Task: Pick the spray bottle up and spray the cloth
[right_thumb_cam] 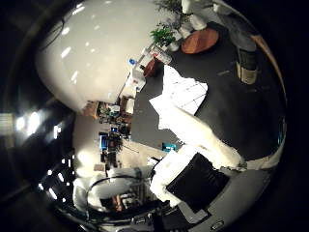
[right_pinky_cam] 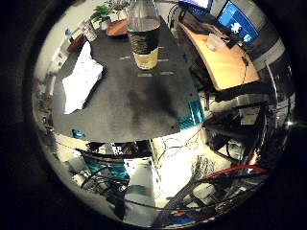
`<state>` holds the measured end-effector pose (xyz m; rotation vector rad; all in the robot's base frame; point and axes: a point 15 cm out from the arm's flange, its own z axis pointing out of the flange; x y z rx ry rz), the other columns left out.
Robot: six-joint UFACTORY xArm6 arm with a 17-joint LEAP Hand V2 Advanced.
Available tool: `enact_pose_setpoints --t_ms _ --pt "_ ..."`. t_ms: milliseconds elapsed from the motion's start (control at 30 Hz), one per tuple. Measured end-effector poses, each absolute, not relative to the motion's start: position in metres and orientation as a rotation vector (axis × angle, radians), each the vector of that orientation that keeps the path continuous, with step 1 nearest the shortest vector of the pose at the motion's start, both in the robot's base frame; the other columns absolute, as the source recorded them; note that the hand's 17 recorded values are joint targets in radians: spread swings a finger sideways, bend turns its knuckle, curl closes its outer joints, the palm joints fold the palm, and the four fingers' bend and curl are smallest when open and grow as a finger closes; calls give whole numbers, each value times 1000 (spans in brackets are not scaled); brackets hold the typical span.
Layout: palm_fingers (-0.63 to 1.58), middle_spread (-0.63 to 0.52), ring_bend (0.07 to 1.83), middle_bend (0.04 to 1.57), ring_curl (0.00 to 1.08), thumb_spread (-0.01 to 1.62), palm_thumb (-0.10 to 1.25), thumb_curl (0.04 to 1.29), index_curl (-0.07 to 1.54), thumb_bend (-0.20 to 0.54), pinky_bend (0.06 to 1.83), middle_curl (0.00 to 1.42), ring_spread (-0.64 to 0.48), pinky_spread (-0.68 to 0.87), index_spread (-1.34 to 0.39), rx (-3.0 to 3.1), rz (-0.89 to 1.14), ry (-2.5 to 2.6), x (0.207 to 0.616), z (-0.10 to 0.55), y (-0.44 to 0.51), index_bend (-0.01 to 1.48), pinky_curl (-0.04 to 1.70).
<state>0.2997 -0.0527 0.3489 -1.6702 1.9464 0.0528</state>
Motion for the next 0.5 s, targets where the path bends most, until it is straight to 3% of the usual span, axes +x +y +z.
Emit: enact_pose_setpoints --t_ms 500 --pt "379 10 473 255 263 1209 635 267 329 -16 397 400 68 260 -280 -1446 30 1952 298 344 -87 170 250"
